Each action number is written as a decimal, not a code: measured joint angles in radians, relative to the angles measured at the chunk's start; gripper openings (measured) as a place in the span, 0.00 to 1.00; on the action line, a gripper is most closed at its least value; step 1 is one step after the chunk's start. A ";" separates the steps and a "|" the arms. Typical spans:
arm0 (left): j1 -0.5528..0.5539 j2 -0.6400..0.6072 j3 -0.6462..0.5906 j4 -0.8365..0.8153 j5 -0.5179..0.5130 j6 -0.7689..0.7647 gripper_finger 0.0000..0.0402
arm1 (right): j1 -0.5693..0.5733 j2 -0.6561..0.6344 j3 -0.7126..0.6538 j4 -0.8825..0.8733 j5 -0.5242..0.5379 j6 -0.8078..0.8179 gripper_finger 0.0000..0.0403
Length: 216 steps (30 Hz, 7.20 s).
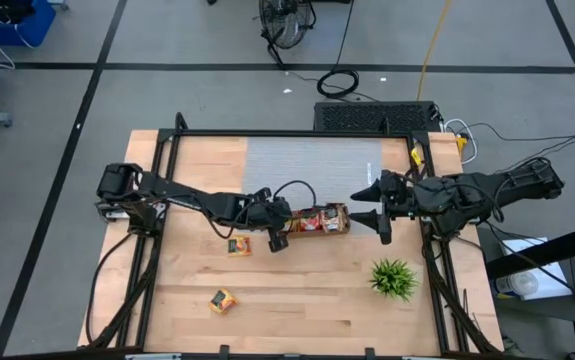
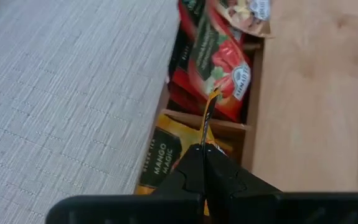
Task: Pick & Place Tea
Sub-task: Put the yellow tea bag into the left section of the wooden organizer
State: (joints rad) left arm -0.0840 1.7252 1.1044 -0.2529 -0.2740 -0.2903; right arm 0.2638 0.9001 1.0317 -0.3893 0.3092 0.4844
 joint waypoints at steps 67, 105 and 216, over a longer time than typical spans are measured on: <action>-0.067 -0.498 -0.039 -0.549 0.390 -1.554 0.50 | -0.002 0.109 0.000 0.244 -0.079 -0.089 0.66; -0.062 0.080 -0.038 -0.497 0.246 -1.661 0.50 | 0.001 0.108 0.000 0.235 -0.426 -0.213 0.66; -0.272 -0.154 0.738 -1.128 -0.406 0.779 0.02 | -0.208 0.784 0.355 0.809 -0.158 -0.032 0.19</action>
State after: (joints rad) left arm -0.3559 1.5711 1.8420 -1.3809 -0.6802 0.4885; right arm 0.0559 1.6836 1.3865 0.4201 0.1516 0.4520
